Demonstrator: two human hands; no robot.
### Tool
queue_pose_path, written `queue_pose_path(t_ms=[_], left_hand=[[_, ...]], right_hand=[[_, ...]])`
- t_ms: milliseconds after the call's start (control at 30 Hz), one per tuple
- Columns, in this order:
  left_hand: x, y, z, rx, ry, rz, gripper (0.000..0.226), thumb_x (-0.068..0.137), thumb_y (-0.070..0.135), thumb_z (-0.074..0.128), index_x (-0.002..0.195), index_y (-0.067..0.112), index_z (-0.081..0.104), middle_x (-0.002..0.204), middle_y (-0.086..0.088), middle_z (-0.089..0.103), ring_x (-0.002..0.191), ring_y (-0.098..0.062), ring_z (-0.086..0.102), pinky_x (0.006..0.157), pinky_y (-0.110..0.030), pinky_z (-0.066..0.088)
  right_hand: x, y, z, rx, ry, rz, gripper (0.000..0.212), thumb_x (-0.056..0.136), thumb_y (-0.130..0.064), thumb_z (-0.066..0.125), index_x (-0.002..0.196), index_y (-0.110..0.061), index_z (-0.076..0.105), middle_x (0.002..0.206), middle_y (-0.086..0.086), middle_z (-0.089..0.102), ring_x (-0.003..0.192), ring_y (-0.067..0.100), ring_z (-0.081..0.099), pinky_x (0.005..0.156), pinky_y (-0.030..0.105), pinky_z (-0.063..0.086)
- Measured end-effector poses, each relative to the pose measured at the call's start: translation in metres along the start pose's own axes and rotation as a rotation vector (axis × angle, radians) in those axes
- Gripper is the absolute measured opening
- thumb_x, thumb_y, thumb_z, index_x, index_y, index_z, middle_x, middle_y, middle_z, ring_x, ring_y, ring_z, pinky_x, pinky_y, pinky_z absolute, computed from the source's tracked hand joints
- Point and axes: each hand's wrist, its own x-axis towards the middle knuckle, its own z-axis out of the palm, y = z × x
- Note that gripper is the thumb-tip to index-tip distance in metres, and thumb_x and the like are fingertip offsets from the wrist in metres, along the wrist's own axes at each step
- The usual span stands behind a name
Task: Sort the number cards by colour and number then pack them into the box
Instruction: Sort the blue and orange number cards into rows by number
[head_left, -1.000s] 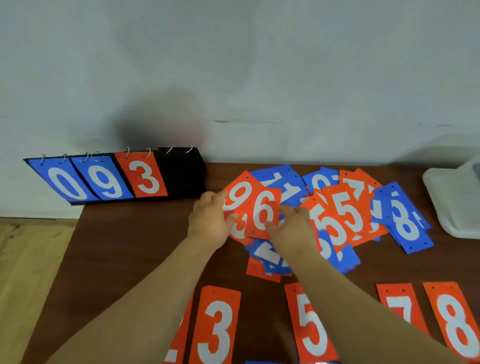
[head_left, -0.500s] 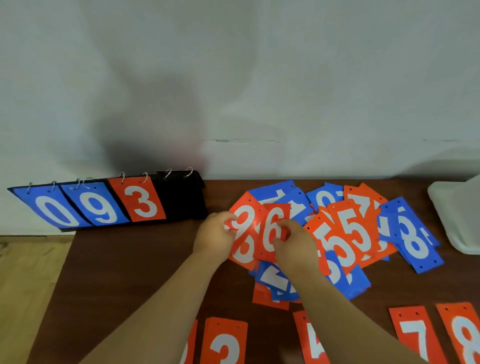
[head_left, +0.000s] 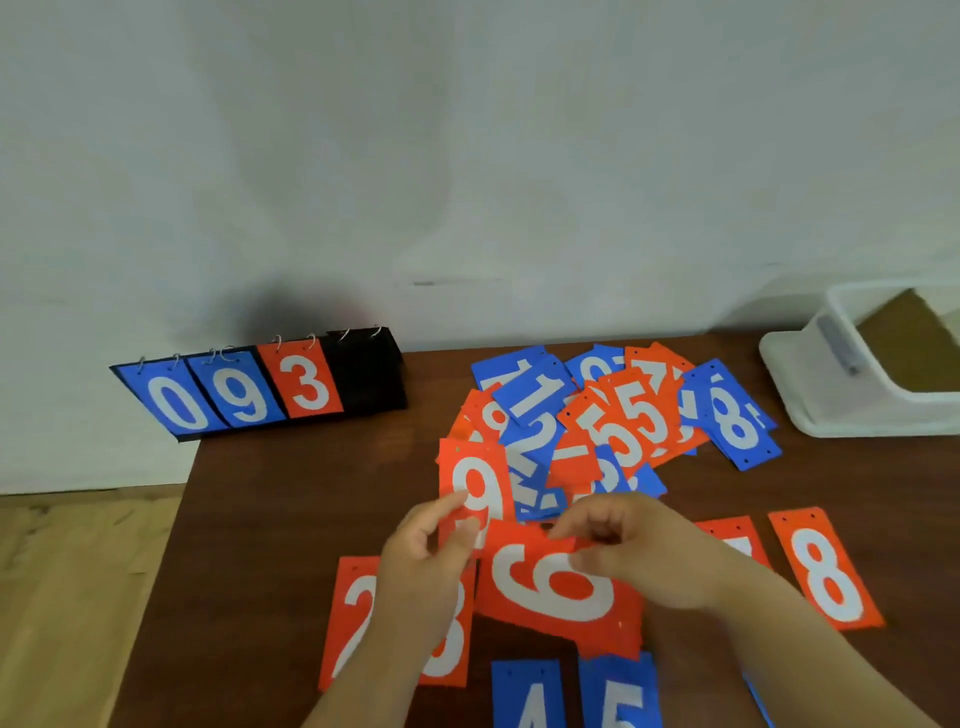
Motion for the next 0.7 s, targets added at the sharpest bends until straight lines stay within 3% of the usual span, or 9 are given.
queue_pose_path(t_ms=[100,200,300,433,567,700], left_hand=[[-0.041,0.004,0.016,0.001,-0.159,-0.012,0.035,0.091,0.016,0.075,0.114,0.042,0.069,0.123,0.014,0.063,0.110,-0.013,0.068,0.085,-0.036,0.062],[-0.080,0.004,0.033,0.041,-0.233,0.065,0.050,0.087,-0.002,0.073,0.119,0.037,0.071,0.124,0.013,0.067,0.109,-0.006,0.068,0.084,-0.027,0.060],[-0.117,0.005,0.050,0.086,-0.235,0.057,0.049,0.091,0.006,0.073,0.122,0.043,0.068,0.124,0.019,0.066,0.113,-0.007,0.067,0.087,-0.032,0.061],[-0.159,-0.005,0.079,0.089,-0.261,0.040,0.047,0.091,0.008,0.073,0.119,0.045,0.069,0.124,0.014,0.068,0.110,-0.009,0.069,0.088,-0.036,0.062],[-0.187,-0.017,0.111,0.163,-0.302,0.036,0.043,0.093,0.007,0.070,0.108,0.048,0.074,0.121,0.013,0.071,0.111,-0.011,0.069,0.093,-0.040,0.059],[-0.210,-0.033,0.132,0.256,-0.271,0.029,0.034,0.095,0.007,0.068,0.108,0.039,0.073,0.117,0.012,0.072,0.102,-0.009,0.072,0.085,-0.032,0.062]], right_hand=[[-0.032,0.000,0.001,-0.156,-0.070,-0.049,0.023,0.089,-0.015,0.073,0.104,-0.033,0.075,0.101,-0.011,0.075,0.095,0.007,0.070,0.089,0.026,0.057],[-0.058,0.011,0.001,-0.121,0.089,-0.096,0.025,0.086,-0.016,0.077,0.100,-0.036,0.075,0.098,-0.017,0.073,0.092,0.001,0.068,0.085,0.023,0.056],[-0.088,0.029,-0.001,0.009,0.320,-0.070,0.019,0.088,-0.024,0.077,0.097,-0.040,0.073,0.099,-0.015,0.072,0.092,0.003,0.069,0.085,0.029,0.059],[-0.139,0.054,0.004,0.293,0.264,-0.026,0.024,0.092,-0.016,0.073,0.107,-0.036,0.073,0.107,0.004,0.072,0.092,0.021,0.074,0.077,0.033,0.063],[-0.173,0.089,0.002,0.301,0.388,-0.034,0.026,0.091,-0.011,0.073,0.101,-0.035,0.076,0.098,0.012,0.073,0.089,0.033,0.073,0.082,0.050,0.061],[-0.196,0.115,-0.011,0.451,0.668,-0.077,0.024,0.093,-0.006,0.069,0.111,-0.022,0.073,0.074,0.006,0.061,0.063,0.019,0.062,0.061,0.033,0.056]])
